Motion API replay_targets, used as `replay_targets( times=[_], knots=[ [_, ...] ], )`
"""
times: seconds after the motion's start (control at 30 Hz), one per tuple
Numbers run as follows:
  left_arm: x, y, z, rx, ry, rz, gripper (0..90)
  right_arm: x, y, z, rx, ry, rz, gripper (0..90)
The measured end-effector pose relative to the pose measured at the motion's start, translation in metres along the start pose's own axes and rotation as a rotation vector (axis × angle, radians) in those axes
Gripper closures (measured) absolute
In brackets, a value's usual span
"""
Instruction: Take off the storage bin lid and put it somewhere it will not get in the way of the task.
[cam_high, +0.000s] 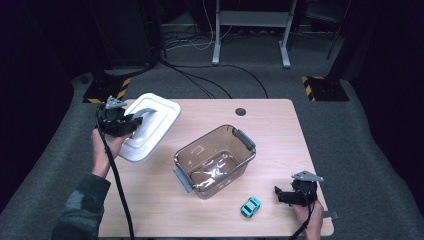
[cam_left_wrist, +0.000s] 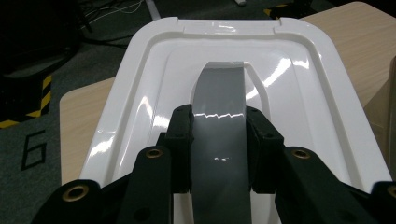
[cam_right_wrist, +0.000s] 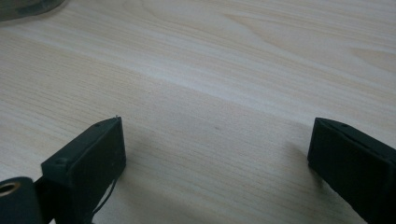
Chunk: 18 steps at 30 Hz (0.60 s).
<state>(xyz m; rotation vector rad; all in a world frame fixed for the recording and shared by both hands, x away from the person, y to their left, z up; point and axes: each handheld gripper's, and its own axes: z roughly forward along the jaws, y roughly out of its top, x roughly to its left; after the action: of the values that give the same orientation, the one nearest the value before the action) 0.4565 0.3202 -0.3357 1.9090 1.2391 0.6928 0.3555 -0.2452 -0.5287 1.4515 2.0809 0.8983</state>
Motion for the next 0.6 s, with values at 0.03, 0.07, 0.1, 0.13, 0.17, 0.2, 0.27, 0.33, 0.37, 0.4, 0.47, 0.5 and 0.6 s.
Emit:
replay_targets(
  times=[0.03, 0.07, 0.1, 0.13, 0.17, 0.2, 0.27, 0.33, 0.37, 0.4, 0.47, 0.5, 0.6],
  knots=[
    [0.002, -0.002, 0.002, 0.008, 0.007, -0.005, 66.9, 0.000, 0.000, 0.000, 0.000, 0.000, 0.000, 3.5],
    [0.003, -0.004, 0.003, 0.013, 0.009, -0.009, 66.9, 0.000, 0.000, 0.000, 0.001, 0.000, 0.001, 3.5],
    [0.004, -0.005, 0.005, 0.015, 0.012, -0.012, 66.9, 0.000, 0.000, 0.000, 0.001, 0.000, 0.001, 3.5],
    [0.004, -0.005, 0.005, 0.015, 0.012, -0.012, 66.9, 0.000, 0.000, 0.000, 0.001, 0.000, 0.001, 3.5],
    [0.006, -0.007, 0.006, 0.017, 0.013, -0.014, 66.9, 0.000, 0.000, 0.000, 0.000, 0.000, 0.000, 3.5],
    [0.008, -0.009, 0.009, 0.015, 0.018, -0.029, 66.9, 0.000, 0.000, 0.000, 0.000, 0.000, 0.000, 3.5],
    [0.010, -0.011, 0.011, 0.016, 0.024, -0.034, 66.9, 0.000, 0.000, 0.000, 0.001, -0.001, -0.001, 3.6],
    [0.012, -0.012, 0.011, 0.026, 0.025, -0.038, 66.9, 0.000, 0.000, 0.000, 0.000, 0.000, 0.000, 3.6],
    [0.013, -0.013, 0.013, 0.022, 0.030, -0.045, 66.9, 0.000, 0.000, 0.000, 0.000, 0.000, 0.000, 3.6],
    [0.014, -0.015, 0.014, 0.026, 0.033, -0.046, 66.9, 0.000, 0.000, 0.000, 0.000, 0.000, 0.001, 3.6],
    [0.016, -0.017, 0.017, 0.026, 0.038, -0.058, 66.9, 0.000, 0.000, 0.000, 0.000, 0.000, 0.001, 3.6],
    [0.018, -0.020, 0.019, 0.029, 0.041, -0.066, 66.9, 0.000, 0.000, 0.000, 0.000, -0.001, 0.000, 3.6],
    [0.019, -0.023, 0.022, 0.037, 0.046, -0.073, 66.9, 0.000, 0.000, 0.000, 0.000, -0.001, 0.000, 3.6]
  ],
)
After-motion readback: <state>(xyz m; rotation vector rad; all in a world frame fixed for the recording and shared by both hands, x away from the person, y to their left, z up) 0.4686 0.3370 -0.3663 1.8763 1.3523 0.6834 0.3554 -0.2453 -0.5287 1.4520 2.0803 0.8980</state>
